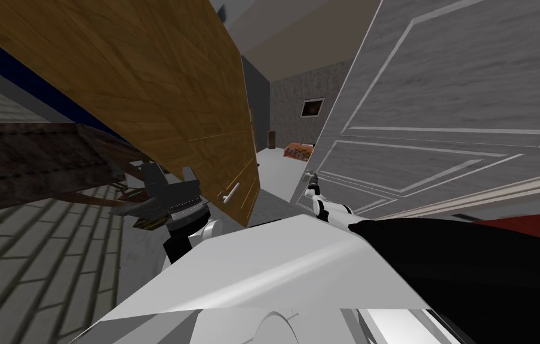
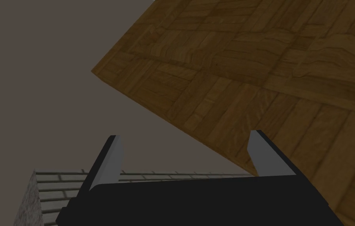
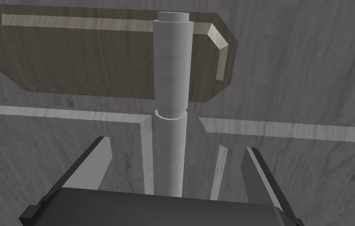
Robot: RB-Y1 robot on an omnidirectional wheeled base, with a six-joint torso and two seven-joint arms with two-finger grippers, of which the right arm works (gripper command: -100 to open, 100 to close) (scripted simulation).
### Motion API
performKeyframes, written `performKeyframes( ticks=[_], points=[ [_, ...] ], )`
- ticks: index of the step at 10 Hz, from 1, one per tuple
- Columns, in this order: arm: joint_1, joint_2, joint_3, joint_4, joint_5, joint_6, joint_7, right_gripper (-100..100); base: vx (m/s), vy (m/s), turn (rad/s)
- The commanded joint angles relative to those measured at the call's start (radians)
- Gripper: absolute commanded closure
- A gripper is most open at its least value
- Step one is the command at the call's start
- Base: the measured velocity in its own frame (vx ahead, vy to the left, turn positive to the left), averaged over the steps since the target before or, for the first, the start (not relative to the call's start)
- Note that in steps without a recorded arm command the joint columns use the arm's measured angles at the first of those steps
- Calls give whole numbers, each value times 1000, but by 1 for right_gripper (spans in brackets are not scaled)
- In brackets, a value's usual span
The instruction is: Pull the door open
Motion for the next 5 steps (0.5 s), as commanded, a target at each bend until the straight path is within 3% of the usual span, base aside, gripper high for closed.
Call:
performKeyframes(
  ticks=[1,3,4,5],
  points=[
    [-10,4,-30,13,-12,-5,36,-100,41,-161,188],
    [-16,7,-48,19,-19,-8,56,-100,39,-118,88],
    [-16,3,-38,23,-15,-11,42,-100,21,-49,30],
    [-16,3,-38,23,-15,-11,42,100,-4,5,-25]
  ],
)
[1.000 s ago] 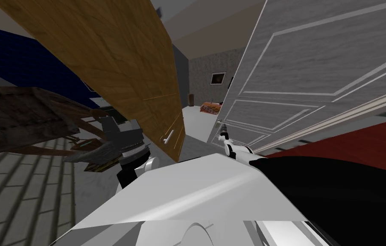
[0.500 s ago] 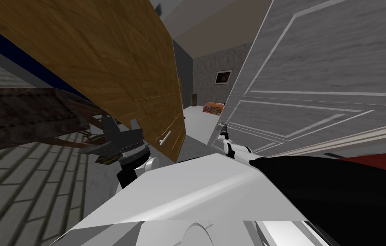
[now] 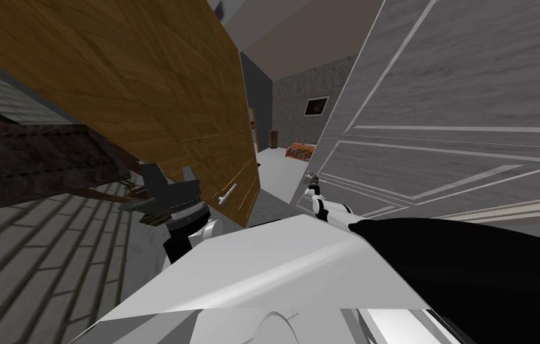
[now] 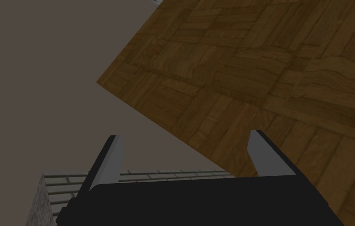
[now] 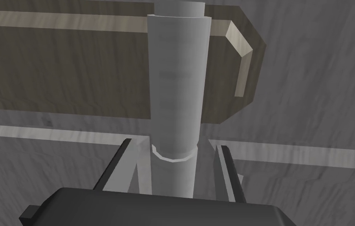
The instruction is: Pull the door open
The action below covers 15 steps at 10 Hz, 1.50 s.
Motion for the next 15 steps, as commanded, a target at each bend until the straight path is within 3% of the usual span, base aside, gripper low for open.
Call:
performKeyframes(
  ticks=[1,5,6,8,11,13,15],
  points=[
    [0,0,1,0,0,0,-2,100,-8,19,-12],
    [0,0,1,0,0,0,-2,100,-2,5,-2],
    [-3,7,19,-4,10,4,-13,100,-140,-26,35],
    [-3,7,19,-4,10,4,-13,100,-146,-3,39],
    [-15,29,76,-21,39,16,-45,100,-237,9,54],
    [-18,34,89,-25,46,19,-53,100,-225,2,47],
    [-26,47,122,-34,63,26,-72,100,-207,-42,48]
  ],
)
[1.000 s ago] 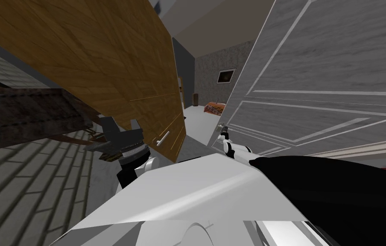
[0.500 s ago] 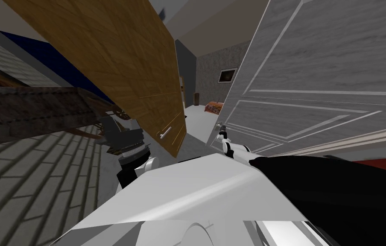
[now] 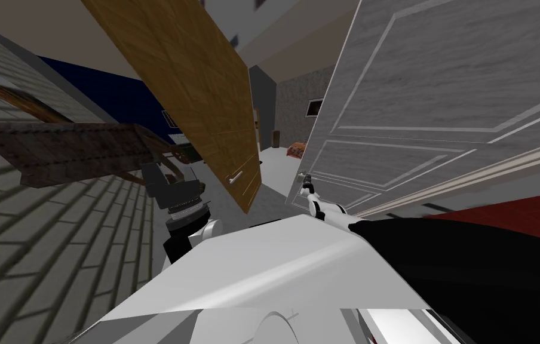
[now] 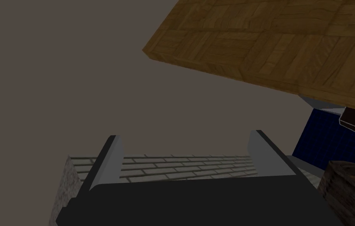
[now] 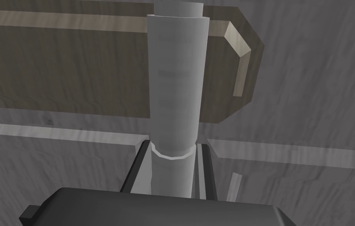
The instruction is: Pull the door open
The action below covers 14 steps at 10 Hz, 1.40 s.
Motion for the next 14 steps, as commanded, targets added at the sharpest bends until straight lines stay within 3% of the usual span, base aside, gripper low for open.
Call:
performKeyframes(
  ticks=[1,3,11,13,14],
  points=[
    [-33,-18,20,50,9,-28,-23,100,-173,7,39],
    [-26,-11,19,49,9,-18,-18,100,-44,14,2],
    [-24,-3,118,24,53,-11,-102,100,-211,-20,86],
    [-24,-2,135,18,60,-9,-116,100,-241,-34,89],
    [-23,-4,127,12,57,-6,-109,100,-118,-6,37]
  ],
)
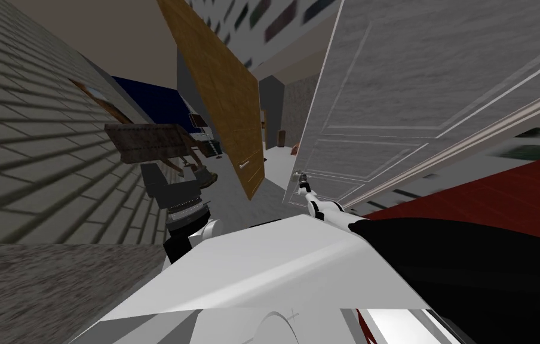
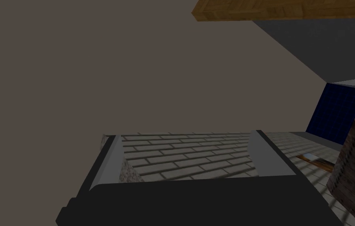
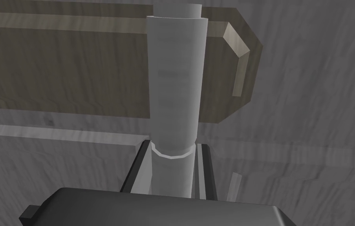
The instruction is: Pull the door open
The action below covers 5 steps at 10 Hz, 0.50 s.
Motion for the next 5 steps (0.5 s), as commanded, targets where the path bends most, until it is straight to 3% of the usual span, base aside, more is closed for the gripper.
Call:
performKeyframes(
  ticks=[1,5],
  points=[
    [1,-1,13,-3,6,0,-13,100,-168,-20,81],
    [5,-4,56,-13,25,-1,-54,100,-227,-31,104]
  ],
)
